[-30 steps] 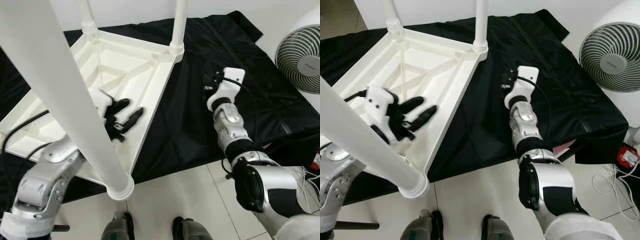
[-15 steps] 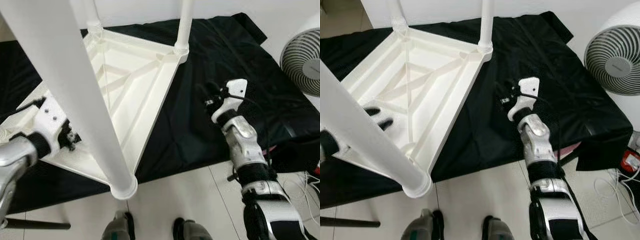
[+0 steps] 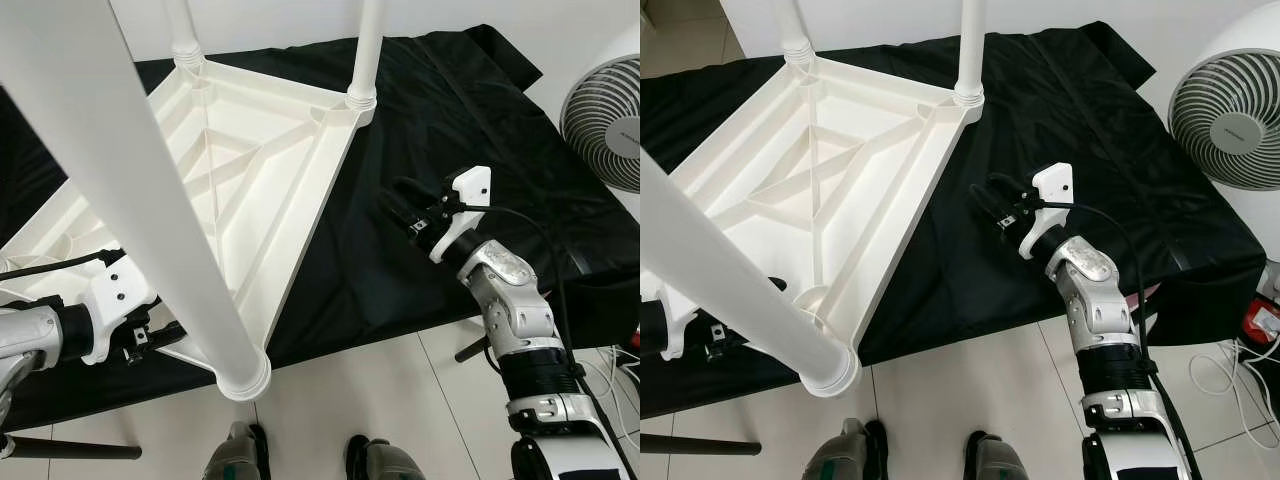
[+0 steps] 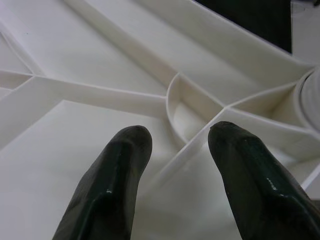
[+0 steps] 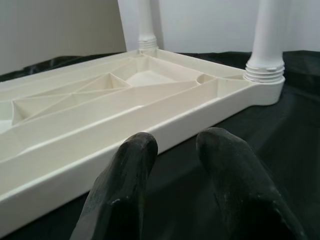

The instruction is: Building children table

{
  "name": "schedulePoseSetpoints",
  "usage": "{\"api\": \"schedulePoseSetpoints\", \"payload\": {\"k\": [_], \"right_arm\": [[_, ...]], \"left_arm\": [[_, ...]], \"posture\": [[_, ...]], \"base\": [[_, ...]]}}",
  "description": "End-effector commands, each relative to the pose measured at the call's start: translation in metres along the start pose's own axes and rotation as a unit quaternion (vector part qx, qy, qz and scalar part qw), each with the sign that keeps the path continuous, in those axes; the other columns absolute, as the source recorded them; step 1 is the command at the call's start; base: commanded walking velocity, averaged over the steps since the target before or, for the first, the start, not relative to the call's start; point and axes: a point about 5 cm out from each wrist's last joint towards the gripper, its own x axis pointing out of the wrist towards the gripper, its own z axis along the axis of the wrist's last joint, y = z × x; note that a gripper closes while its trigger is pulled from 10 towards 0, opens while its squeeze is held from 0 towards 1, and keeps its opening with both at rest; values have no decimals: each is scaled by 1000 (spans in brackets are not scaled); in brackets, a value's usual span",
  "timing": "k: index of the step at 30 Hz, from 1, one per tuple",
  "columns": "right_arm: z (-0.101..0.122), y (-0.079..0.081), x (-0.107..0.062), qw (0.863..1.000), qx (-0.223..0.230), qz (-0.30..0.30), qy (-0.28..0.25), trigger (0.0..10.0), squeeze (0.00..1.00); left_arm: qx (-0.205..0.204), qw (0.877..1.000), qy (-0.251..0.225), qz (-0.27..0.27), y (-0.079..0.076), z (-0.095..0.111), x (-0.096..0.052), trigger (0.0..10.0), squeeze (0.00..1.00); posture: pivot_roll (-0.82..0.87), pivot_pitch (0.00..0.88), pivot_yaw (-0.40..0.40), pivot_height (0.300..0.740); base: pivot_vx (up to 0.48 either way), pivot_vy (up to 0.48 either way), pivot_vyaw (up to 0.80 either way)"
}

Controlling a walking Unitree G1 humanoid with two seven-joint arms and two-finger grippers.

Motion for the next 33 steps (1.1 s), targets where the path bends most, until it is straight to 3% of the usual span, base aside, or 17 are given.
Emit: {"api": "schedulePoseSetpoints", "payload": {"k": [1,7,12,17,20,22,24,27,31,33], "right_arm": [[2,4,-1,1000,5,11,2,10000,0],[8,7,-1,1000,10,14,2,10000,0],[15,8,-4,1000,5,14,-3,10000,0],[19,5,-8,1000,4,8,-2,10000,0],[19,6,-9,1000,8,7,-5,10000,0],[19,13,-10,1000,15,26,-10,10000,0],[19,13,-10,1000,15,26,-10,10000,0],[20,13,-16,999,9,33,-8,10000,0],[19,13,-22,999,2,38,-1,10000,0],[18,12,-32,999,0,50,12,10000,0]], "left_arm": [[13,1000,19,-14,0,-7,1,10000,0],[28,999,31,-2,3,-13,10,10000,0],[74,994,73,-17,4,-23,27,10000,0],[93,992,76,-32,6,-22,30,10000,0],[93,993,71,-8,13,-21,36,10000,0],[99,994,49,19,22,-13,53,10000,0],[99,994,49,19,22,-13,53,10000,0],[90,995,7,37,27,1,75,10000,0],[86,995,-9,41,28,6,86,10000,0],[89,995,-19,42,29,11,99,10000,0]], "posture": [[40,190,40,740],[34,184,38,740],[8,182,48,740],[-4,179,56,740],[-5,177,58,740],[-10,171,63,740],[-10,171,63,740],[-27,164,73,740],[-40,162,81,740],[-46,162,83,740]], "base": [[0,0,0],[0,0,0],[0,0,0],[0,0,0],[0,0,0],[0,0,0],[0,0,0],[0,0,0],[0,0,0],[0,0,0]]}}
